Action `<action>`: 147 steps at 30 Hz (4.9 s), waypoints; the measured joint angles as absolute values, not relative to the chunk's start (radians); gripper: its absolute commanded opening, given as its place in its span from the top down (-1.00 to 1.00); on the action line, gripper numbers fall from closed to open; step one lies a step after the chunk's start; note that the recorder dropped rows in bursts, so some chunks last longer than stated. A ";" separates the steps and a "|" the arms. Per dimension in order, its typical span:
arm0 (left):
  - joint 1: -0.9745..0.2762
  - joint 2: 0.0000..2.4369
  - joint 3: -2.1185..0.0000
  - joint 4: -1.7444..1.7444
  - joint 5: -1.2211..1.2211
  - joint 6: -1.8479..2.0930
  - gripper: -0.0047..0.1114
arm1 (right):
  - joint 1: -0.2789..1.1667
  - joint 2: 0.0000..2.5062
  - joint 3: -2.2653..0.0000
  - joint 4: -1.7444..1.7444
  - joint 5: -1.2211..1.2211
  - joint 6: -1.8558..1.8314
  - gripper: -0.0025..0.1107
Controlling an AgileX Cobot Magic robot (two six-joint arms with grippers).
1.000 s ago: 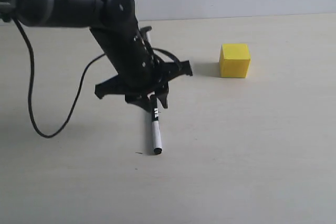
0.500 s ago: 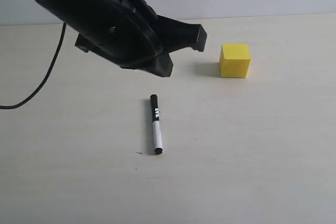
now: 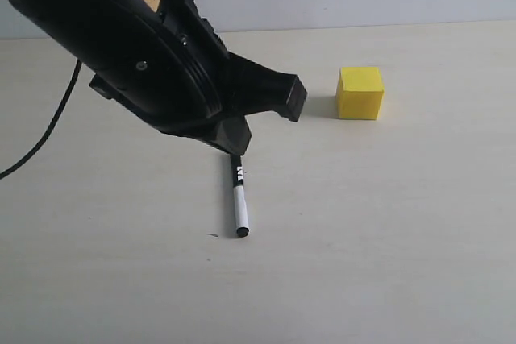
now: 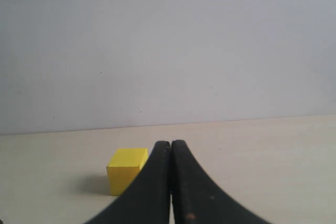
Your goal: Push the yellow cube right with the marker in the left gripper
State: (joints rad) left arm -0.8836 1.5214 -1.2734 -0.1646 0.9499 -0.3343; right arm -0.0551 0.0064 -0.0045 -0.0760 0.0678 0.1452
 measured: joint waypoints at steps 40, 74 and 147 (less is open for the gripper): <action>-0.600 0.924 -0.396 -0.112 -0.008 -0.413 0.92 | -0.055 0.006 -0.005 -0.076 0.068 0.145 0.96; -0.062 0.056 -0.004 -0.112 0.092 -0.396 0.92 | -0.055 0.006 -0.005 -0.076 0.068 0.145 0.96; -0.023 0.006 -0.004 0.000 0.192 -0.165 0.92 | -0.055 0.006 -0.005 -0.076 0.068 0.145 0.96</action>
